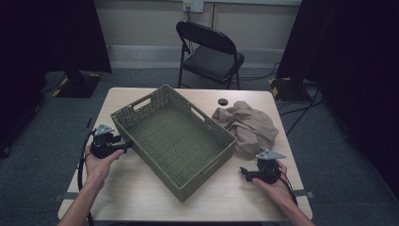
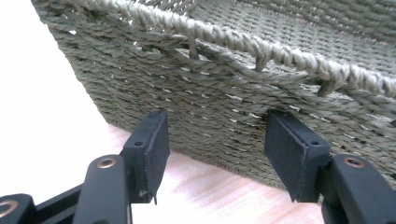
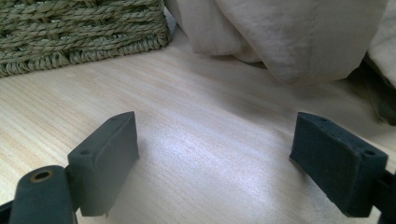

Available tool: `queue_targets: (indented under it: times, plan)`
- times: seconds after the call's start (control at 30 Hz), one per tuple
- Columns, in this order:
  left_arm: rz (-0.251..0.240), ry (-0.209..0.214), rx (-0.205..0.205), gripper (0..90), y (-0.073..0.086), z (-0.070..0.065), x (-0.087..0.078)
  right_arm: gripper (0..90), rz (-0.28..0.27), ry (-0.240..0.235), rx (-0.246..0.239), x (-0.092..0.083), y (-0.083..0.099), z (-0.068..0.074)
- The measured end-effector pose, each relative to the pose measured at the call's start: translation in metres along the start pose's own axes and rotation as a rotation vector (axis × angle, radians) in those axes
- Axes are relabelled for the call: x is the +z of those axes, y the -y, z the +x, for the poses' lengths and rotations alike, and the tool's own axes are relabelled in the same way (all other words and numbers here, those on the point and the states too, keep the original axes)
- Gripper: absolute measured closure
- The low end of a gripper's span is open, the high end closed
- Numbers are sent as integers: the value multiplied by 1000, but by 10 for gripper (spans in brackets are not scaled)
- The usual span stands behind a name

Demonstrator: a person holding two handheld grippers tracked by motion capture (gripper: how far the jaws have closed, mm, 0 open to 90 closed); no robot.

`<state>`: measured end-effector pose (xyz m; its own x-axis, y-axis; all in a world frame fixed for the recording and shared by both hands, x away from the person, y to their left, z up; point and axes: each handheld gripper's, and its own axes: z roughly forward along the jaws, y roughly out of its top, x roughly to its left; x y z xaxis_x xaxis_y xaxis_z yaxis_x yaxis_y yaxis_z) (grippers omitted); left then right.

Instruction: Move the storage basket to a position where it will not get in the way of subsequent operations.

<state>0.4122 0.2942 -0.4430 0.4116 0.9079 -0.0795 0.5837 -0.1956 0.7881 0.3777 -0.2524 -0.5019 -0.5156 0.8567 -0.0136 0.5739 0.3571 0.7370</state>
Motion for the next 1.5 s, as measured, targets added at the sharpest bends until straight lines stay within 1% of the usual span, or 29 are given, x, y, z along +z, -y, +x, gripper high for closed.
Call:
queue_targets:
  times: [0.07, 0.1, 0.13, 0.17, 0.23, 0.3, 0.4, 0.43, 0.47, 0.5, 0.53, 0.57, 0.63, 0.67, 0.73, 0.77, 0.8, 0.83, 0.87, 0.9, 0.93, 1.0, 1.03, 1.07, 1.13, 1.2, 1.3, 1.4, 1.5]
  plan:
    - [1, 8, -7, 414, 0, 1, 1, 139, 0, -1, 0, 0, 0, 0]
    - [0, 2, -17, 399, 0, 2, 1, 139, 0, -1, -1, 0, 0, 0]
    - [-4, 13, -37, 383, 1, 3, 2, 139, -1, -2, -1, 0, 0, 0]
    - [-8, 24, -35, 399, 1, 3, 3, 140, -1, -2, -1, 0, 0, 0]
    - [-12, 13, -21, 406, 0, 3, 3, 140, 0, -2, -1, 0, 0, 0]
    - [-12, 10, -32, 412, 0, 3, 3, 140, -1, -2, -1, 0, 0, 0]
    - [1, -20, 0, 406, -4, 2, 4, 139, 0, -2, -1, 0, 0, 0]
    - [6, -26, -7, 397, -5, 1, 5, 139, 0, -3, -2, 0, 0, 0]
    - [19, -34, 1, 402, -7, 0, 4, 139, 0, -3, -2, 0, 0, 0]
    - [30, -46, 13, 403, -8, -1, 2, 139, 0, -3, -2, 0, 0, 0]
    - [28, -43, 3, 402, -8, -2, 0, 139, 0, -3, -2, 0, 0, 0]
    - [22, -23, -14, 402, -7, -1, -3, 139, 0, -3, -2, 0, 0, 0]
    - [22, -36, -8, 397, -5, -3, -11, 140, -1, -2, -2, 0, 0, 0]
    - [10, -32, -12, 382, -4, -2, -16, 140, 0, -3, -2, 0, 0, 0]
    - [-41, 0, -81, 350, 0, 0, -28, 139, 0, -3, -2, 0, 0, 0]
    - [-54, -7, -98, 314, 1, 1, -33, 140, 0, -2, -2, 0, 0, 0]
    - [-65, 2, -106, 291, 1, 2, -36, 139, -1, -2, -2, 0, 0, 0]
    - [-80, 9, -133, 268, 2, 3, -40, 139, 0, -3, -2, 0, 0, 0]
    - [-89, 22, -159, 244, 1, 3, -44, 139, 0, -3, -2, 0, 0, 0]
    - [-103, 53, -169, 220, 0, 3, -47, 139, 0, -2, -2, 0, 0, 0]
    - [-115, 63, -173, 212, -1, 0, -49, 140, 0, -3, -2, 0, 0, 0]
    - [-149, 66, -147, 186, -7, -9, -56, 140, 0, -3, -2, 0, 0, 0]
    - [-160, 75, -148, 179, -10, -14, -58, 140, 0, -3, -2, 0, 0, 0]
    - [-160, 97, -145, 178, -13, -18, -59, 140, 0, -2, -2, 0, 0, 0]
    - [-143, 97, -118, 163, -18, -29, -58, 139, 0, -3, -1, 0, 0, 0]
    - [-128, 135, -100, 159, -20, -38, -54, 139, 0, -3, -2, 0, 0, 0]
    - [-109, 125, -114, 166, -18, -46, -44, 140, 0, -2, -2, 0, 0, 0]
    - [-84, 138, -131, 159, -15, -50, -34, 139, 0, -2, -2, 0, 0, 0]
    - [-48, 123, -121, 156, -16, -55, -23, 140, 0, -3, -2, 1, 0, 0]
